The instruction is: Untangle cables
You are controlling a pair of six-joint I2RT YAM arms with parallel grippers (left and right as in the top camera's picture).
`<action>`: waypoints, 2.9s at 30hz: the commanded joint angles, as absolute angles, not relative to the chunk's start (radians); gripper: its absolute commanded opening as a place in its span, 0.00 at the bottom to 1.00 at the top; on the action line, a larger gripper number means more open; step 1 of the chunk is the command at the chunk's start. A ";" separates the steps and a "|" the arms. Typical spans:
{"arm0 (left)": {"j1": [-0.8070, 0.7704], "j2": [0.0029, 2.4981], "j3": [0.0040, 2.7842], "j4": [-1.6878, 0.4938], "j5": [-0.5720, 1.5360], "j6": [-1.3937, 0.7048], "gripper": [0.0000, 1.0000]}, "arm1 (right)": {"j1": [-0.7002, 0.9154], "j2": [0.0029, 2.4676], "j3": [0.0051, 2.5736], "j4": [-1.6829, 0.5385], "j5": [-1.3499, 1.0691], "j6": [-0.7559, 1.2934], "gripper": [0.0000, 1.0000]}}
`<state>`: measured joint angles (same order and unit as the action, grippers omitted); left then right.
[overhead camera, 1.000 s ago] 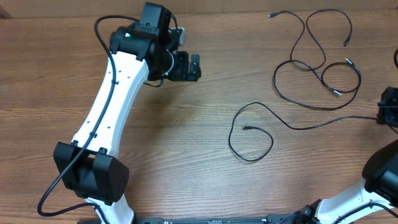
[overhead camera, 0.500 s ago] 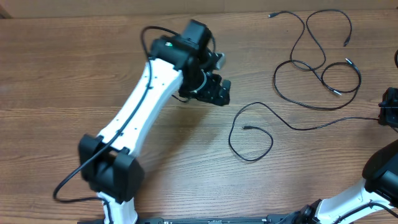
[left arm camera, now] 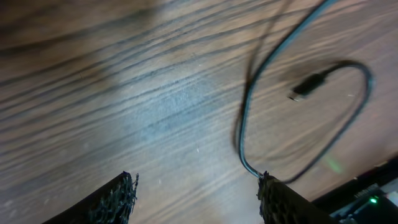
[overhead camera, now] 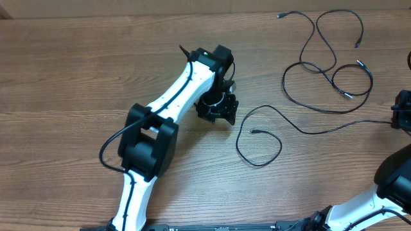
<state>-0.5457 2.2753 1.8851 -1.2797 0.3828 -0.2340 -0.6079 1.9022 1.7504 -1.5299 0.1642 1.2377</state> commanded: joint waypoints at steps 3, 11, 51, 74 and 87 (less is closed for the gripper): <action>-0.593 2.317 1.882 -1.264 0.397 -0.243 0.67 | -0.611 1.860 1.770 -1.523 0.179 1.249 0.04; -0.640 2.317 1.882 -1.214 0.347 -0.300 0.68 | -0.611 1.861 1.770 -1.523 0.179 1.249 0.04; -0.735 2.393 1.880 -1.118 0.200 -0.427 0.22 | -0.611 1.861 1.770 -1.490 0.179 1.203 0.04; -0.770 2.420 1.985 -1.146 0.364 -0.332 0.04 | -0.611 1.861 1.770 -1.498 0.143 1.195 0.04; -0.817 2.420 2.033 -1.055 0.496 -0.317 0.04 | -0.611 1.861 1.768 -1.502 0.118 1.169 0.04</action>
<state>-0.8005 2.4073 2.0060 -1.0767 0.4244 -0.3367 -0.6083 1.9007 1.7504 -1.5032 0.1268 1.1732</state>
